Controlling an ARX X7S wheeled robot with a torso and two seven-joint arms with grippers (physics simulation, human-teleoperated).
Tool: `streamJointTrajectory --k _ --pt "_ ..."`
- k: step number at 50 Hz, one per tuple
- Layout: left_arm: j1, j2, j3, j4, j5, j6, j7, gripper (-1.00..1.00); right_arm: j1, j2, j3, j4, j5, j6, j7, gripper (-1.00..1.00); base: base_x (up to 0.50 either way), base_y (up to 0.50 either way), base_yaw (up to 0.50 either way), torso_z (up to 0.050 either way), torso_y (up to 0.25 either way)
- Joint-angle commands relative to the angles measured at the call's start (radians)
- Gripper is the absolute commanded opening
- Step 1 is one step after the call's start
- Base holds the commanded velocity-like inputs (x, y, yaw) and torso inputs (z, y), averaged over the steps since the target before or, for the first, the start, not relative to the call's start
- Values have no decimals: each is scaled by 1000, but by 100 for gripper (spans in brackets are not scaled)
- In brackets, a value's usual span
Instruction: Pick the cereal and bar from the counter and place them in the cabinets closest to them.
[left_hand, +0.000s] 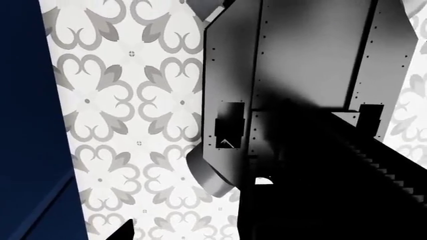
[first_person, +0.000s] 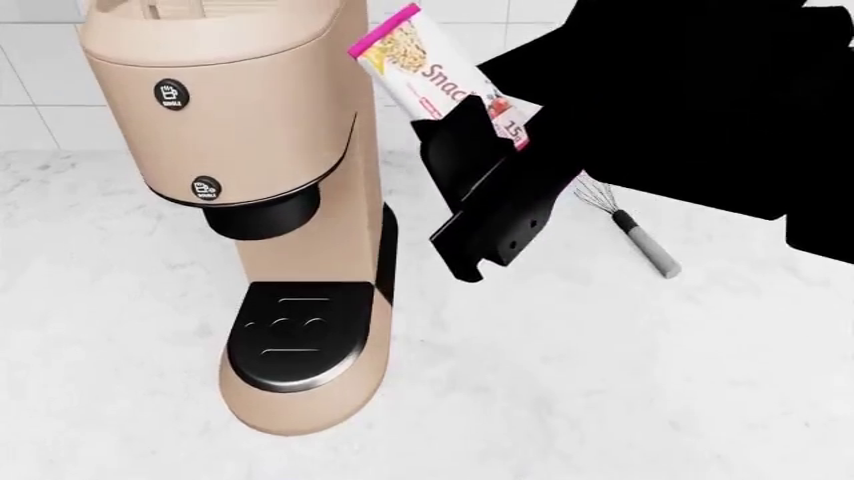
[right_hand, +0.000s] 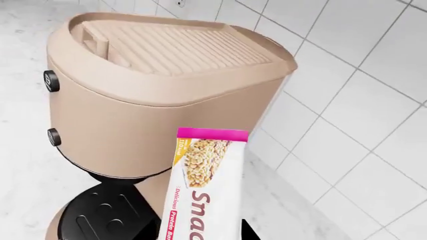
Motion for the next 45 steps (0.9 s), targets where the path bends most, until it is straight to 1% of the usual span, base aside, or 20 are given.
streamJointTrajectory --k 1,8,17,25,33,42,45 --pt "-1 0 -1 0 1 -10 0 100 36 -9 8 15 -17 20 -15 -100 0 0 0 48 107" --pt "0 0 -3 0 -1 -3 1 100 47 -11 14 17 -23 22 -23 -100 0 0 0 48 107" --pt "0 0 -8 0 0 -6 0 100 75 -42 72 43 -81 19 -93 -100 0 0 0 0 0" --pt "0 1 -12 0 -1 -4 -2 100 112 -88 120 84 -194 35 -191 -100 0 0 0 0 0" --pt "0 1 -13 0 1 -2 -3 100 146 -111 144 105 -250 31 -237 -100 0 0 0 0 0" --pt "1 1 -13 0 0 1 -4 100 166 -129 159 115 -271 17 -263 -100 0 0 0 0 0" --pt "1 1 -12 0 1 1 -4 100 171 -138 184 111 -298 -6 -284 -100 0 0 0 0 0"
